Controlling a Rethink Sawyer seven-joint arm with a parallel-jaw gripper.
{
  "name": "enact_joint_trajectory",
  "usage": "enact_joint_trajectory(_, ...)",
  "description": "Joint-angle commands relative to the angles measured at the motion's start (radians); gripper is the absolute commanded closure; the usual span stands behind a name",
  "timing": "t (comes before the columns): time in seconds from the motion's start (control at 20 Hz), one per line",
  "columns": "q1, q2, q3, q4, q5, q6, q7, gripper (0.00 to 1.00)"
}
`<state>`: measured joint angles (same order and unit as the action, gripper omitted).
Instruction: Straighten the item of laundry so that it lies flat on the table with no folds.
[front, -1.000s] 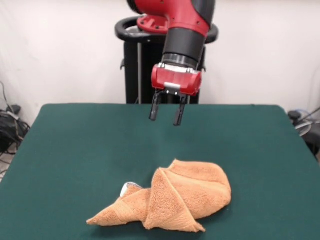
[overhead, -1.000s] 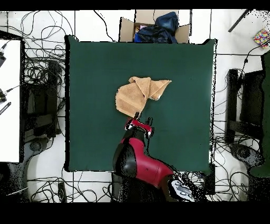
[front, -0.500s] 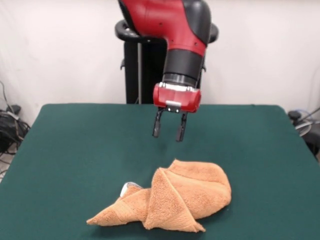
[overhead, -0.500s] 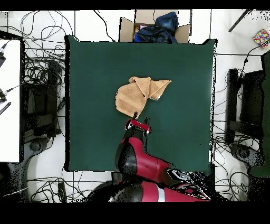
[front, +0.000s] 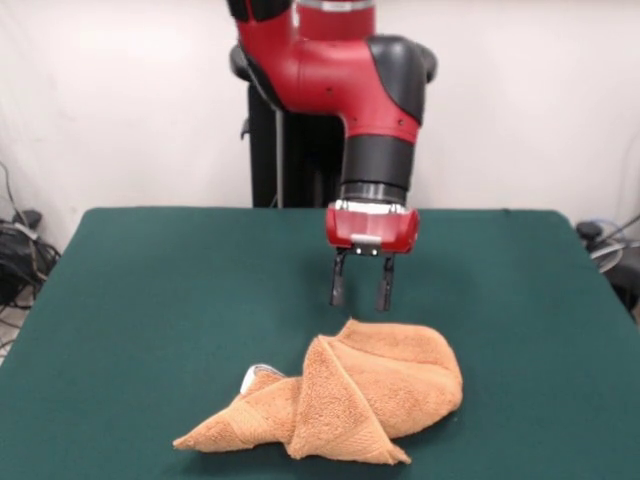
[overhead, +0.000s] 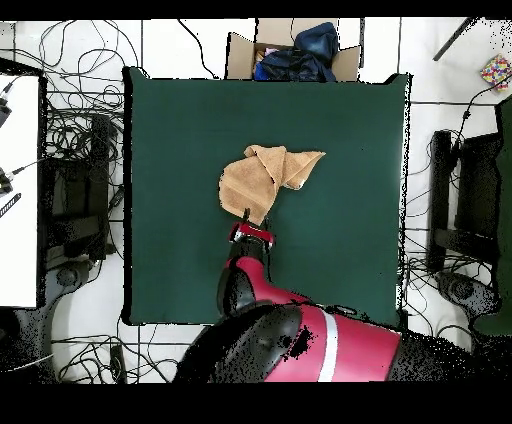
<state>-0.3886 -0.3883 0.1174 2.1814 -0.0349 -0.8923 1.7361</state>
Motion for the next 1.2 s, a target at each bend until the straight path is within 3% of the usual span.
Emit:
enact_joint_trajectory(0.05, -0.035, 0.089, 0.112, -0.169, -0.028, -0.052, 0.328, 0.0)
enact_joint_trajectory(0.5, 0.014, 0.067, 0.041, -0.192, 0.051, -0.081, 0.224, 0.0)
enact_joint_trajectory(1.2, 0.034, 0.064, 0.002, -0.233, 0.063, -0.06, 0.172, 0.0)
